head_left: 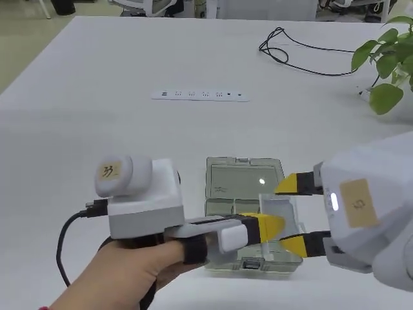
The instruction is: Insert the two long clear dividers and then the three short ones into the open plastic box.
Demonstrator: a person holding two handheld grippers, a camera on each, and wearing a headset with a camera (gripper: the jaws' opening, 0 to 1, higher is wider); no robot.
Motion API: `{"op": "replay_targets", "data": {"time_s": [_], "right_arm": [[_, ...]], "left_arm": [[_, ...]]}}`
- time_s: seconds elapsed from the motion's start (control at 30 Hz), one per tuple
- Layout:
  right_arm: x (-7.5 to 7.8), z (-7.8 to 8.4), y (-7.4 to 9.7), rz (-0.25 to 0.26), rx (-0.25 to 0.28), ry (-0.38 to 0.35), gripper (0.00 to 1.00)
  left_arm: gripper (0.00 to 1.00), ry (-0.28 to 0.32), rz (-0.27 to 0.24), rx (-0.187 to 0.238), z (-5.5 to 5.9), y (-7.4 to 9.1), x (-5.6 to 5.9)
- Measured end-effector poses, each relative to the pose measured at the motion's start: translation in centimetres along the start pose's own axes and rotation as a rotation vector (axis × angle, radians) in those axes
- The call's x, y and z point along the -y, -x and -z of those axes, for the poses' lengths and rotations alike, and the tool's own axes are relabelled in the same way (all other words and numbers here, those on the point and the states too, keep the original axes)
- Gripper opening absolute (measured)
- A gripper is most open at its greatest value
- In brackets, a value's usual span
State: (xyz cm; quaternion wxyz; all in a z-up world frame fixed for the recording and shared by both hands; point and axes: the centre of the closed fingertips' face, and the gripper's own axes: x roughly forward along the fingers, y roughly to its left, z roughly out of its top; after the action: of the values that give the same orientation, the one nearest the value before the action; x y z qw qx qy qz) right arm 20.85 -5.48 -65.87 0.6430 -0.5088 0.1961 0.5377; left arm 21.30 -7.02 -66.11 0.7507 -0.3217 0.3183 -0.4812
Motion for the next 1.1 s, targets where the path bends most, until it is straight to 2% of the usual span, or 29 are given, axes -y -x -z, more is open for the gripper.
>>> {"op": "replay_targets", "data": {"time_s": [0.1,0.17,0.27,0.33,0.37,0.4,0.43,0.5,0.53,0.57,0.63,0.7,0.87,0.97,1.1], "right_arm": [[0.2,-0.1,0.0,0.003,0.001,0.002,0.34],[0.6,-0.2,0.4,0.000,0.019,-0.010,0.35],[1.2,-0.3,1.4,-0.032,0.070,-0.076,0.35],[1.4,-0.3,2.2,-0.079,0.112,-0.128,0.34],[1.5,-0.2,2.6,-0.109,0.129,-0.154,0.31],[1.5,-0.1,2.7,-0.120,0.133,-0.162,0.30],[1.4,0.0,3.1,-0.160,0.145,-0.169,0.28],[0.9,-0.2,3.6,-0.243,0.179,-0.186,0.22],[0.8,-0.3,3.8,-0.274,0.192,-0.201,0.20],[0.5,-0.4,3.9,-0.328,0.214,-0.216,0.18],[-0.1,-0.8,4.2,-0.396,0.234,-0.226,0.16],[-0.5,-0.8,4.2,-0.451,0.240,-0.212,0.16],[-1.8,-1.1,3.9,-0.540,0.233,-0.189,0.13],[-2.0,-1.1,3.7,-0.562,0.239,-0.189,0.09],[-2.1,-1.7,3.9,-0.600,0.276,-0.240,0.06]], "left_arm": [[0.00,-0.002,0.006,0.005,-0.1,0.0,0.1],[0.00,-0.035,0.005,0.002,-0.2,0.0,0.1],[0.00,-0.133,0.004,-0.020,0.0,0.3,-0.1],[0.00,-0.226,0.025,-0.043,0.2,0.4,0.3],[0.00,-0.298,0.043,-0.055,0.3,0.5,0.7],[0.00,-0.324,0.051,-0.058,0.3,0.5,0.9],[0.00,-0.384,0.075,-0.072,0.6,0.6,1.5],[0.00,-0.466,0.115,-0.094,0.9,0.6,2.3],[0.00,-0.504,0.126,-0.094,1.0,0.6,2.5],[0.00,-0.562,0.139,-0.103,1.2,0.6,2.7],[0.00,-0.634,0.164,-0.113,1.5,0.6,3.1],[0.00,-0.678,0.193,-0.124,1.8,0.6,3.6],[0.00,-0.713,0.207,-0.133,2.1,0.7,3.8],[0.00,-0.716,0.209,-0.125,2.0,0.7,3.9],[0.00,-0.727,0.213,-0.122,2.0,0.7,3.9]]}}
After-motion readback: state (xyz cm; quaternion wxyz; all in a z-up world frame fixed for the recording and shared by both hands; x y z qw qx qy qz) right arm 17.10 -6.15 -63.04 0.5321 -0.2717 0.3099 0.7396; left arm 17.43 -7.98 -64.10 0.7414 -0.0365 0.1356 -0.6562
